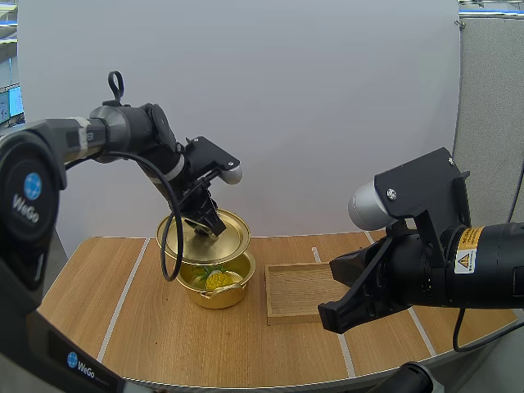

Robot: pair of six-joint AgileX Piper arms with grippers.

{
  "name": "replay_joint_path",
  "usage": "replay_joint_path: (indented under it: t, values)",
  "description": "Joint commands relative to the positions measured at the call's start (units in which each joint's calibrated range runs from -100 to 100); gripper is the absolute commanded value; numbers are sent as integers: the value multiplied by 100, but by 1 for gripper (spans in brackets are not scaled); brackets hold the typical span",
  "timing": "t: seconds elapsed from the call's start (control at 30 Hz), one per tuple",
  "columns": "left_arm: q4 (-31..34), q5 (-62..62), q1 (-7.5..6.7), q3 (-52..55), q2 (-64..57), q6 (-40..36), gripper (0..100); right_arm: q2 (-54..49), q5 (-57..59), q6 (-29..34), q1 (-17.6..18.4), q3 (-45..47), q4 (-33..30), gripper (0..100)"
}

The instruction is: Open the pot, put the pineapple inside, and close it

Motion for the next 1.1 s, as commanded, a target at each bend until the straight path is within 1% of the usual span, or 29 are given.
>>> replay_joint_path:
  t: [0.0, 0.2, 0.3, 0.43, 0.53, 0.73, 0.8, 1.07]
  values:
    - [-382, -514, -17, 21, 471, 280, 0, -55, 0, 9, -21, 12, -36, 0]
    - [-860, -529, 34, 21, 838, 630, 0, -65, 0, 9, -23, 12, -36, 0]
    - [-966, -529, 105, 21, 921, 765, 0, -65, 0, 9, -23, 12, -36, 0]
    - [-966, -595, 254, 21, 986, 840, 0, -65, 0, 9, -23, 12, -36, 0]
    - [-1171, -452, 339, 21, 1034, 1029, 0, -65, 0, 9, -23, 12, -36, 0]
    - [-1390, -448, 345, 35, 1059, 1116, 0, -65, 0, 9, -23, 12, -36, 0]
    - [-1503, -448, 345, 119, 1088, 1285, 0, -65, 0, 9, -23, 12, -36, 0]
    - [-1580, -641, 345, 247, 1408, 1366, 0, -65, 0, 9, -23, 12, -36, 0]
